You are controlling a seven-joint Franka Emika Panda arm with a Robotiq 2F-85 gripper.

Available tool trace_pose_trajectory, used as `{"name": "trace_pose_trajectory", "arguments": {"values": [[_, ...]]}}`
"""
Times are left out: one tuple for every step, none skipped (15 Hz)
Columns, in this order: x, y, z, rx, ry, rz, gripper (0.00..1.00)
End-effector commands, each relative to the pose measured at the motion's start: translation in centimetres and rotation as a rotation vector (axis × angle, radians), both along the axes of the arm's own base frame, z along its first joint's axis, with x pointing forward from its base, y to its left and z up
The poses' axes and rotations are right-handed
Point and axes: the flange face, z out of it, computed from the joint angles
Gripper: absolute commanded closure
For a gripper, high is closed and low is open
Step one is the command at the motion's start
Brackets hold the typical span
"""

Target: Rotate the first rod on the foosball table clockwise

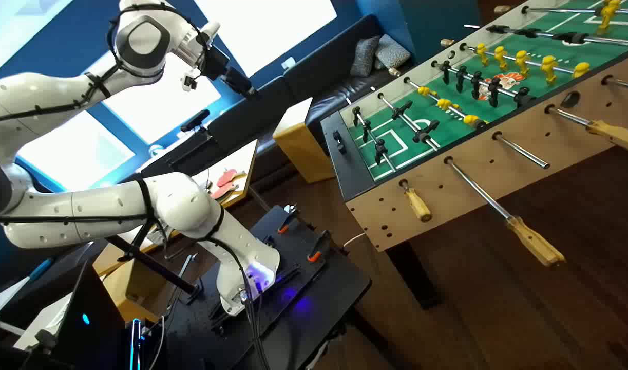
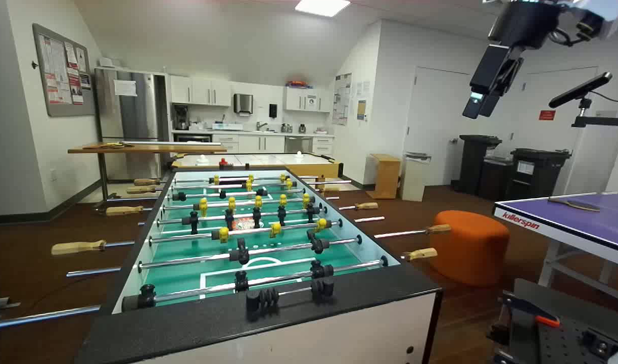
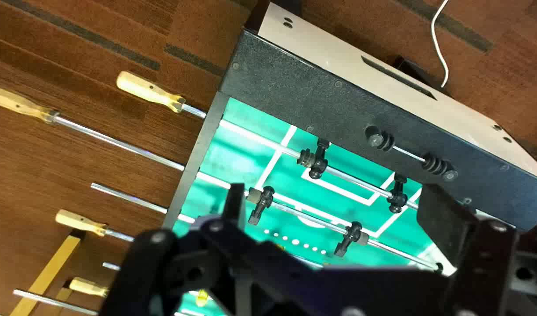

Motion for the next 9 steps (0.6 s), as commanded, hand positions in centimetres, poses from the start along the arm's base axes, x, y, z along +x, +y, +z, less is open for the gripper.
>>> {"name": "trace_pose_trajectory", "arguments": {"values": [[0.0, 0.0, 0.0, 0.000, 0.001, 0.000, 0.00], [0.0, 0.0, 0.0, 0.000, 0.001, 0.000, 0.00], [0.0, 0.0, 0.0, 0.000, 0.001, 0.000, 0.00], [0.0, 0.0, 0.0, 0.000, 0.001, 0.000, 0.00], [0.0, 0.0, 0.0, 0.000, 0.001, 0.000, 0.00], [0.2, -0.3, 0.1, 0.007, -0.012, -0.013, 0.00], [0.6, -1.1, 0.4, 0.021, -0.034, -0.046, 0.00], [1.1, -2.0, 0.6, 0.033, -0.047, -0.077, 0.00], [1.6, -3.4, 0.8, 0.053, -0.066, -0.119, 0.00]]}}
